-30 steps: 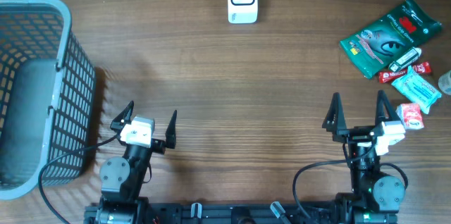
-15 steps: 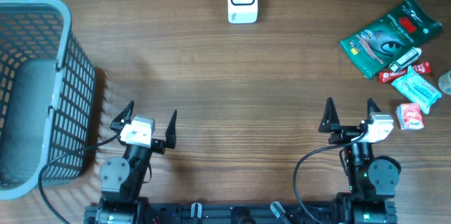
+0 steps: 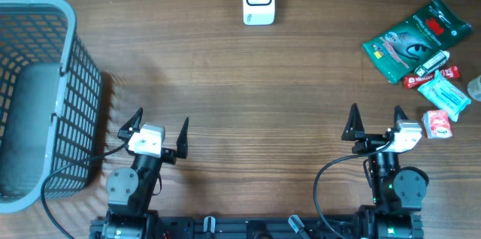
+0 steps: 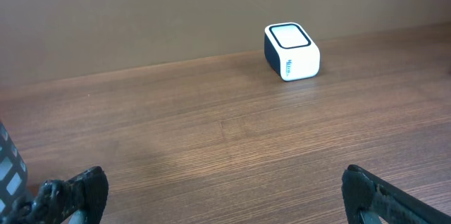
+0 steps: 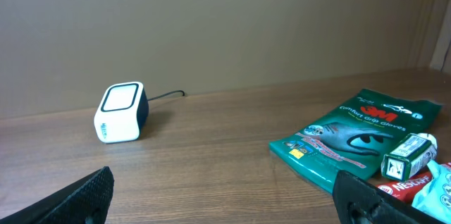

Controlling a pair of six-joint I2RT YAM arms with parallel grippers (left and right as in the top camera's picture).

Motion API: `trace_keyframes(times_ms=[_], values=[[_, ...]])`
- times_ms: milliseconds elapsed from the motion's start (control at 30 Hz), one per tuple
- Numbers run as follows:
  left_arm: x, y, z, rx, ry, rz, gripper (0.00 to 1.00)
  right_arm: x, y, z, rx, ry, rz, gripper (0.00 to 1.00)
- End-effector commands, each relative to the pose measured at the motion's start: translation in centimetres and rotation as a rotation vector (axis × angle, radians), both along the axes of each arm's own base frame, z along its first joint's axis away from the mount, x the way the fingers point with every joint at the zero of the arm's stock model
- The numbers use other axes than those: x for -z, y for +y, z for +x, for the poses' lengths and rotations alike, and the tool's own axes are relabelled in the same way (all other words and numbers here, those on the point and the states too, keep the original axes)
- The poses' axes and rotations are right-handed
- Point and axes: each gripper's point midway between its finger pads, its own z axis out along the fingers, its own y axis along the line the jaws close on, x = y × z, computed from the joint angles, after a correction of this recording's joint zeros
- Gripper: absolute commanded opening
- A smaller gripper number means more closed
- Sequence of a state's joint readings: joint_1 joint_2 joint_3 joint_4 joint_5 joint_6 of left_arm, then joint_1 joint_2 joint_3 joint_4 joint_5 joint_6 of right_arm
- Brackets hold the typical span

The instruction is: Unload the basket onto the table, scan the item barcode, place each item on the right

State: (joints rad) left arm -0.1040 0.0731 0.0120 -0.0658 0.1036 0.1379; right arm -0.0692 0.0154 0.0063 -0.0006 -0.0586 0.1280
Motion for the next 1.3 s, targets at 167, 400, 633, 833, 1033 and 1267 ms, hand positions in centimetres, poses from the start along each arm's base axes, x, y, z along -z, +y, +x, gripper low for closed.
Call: trace_keyframes(times_ms=[167,400,633,833,1033,1267], values=[[0.2,-0.3,-0.1,0.018,-0.001,0.010,1.00,-0.3,-0.3,-0.1,0.016,-0.013,0.004,1.00],[0.1,-0.3,-0.1,0.018,-0.007,0.010,1.00,-0.3,-0.3,-0.1,0.016,-0.013,0.004,1.00],[0.0,1.8,0.2,-0.068,-0.010,0.010,1.00,-0.3,-0.3,-0.1,0.016,-0.013,0.004,1.00],[0.0,1.9,0.2,-0.071,-0.010,0.010,1.00,-0.3,-0.3,-0.1,0.016,-0.013,0.004,1.00],[0.0,1.9,0.2,-0.071,-0.010,0.010,1.00,-0.3,-0.3,-0.1,0.016,-0.013,0.004,1.00],[0.0,1.9,0.2,-0.071,-0.010,0.010,1.00,-0.3,-0.3,-0.1,0.016,-0.013,0.003,1.00]])
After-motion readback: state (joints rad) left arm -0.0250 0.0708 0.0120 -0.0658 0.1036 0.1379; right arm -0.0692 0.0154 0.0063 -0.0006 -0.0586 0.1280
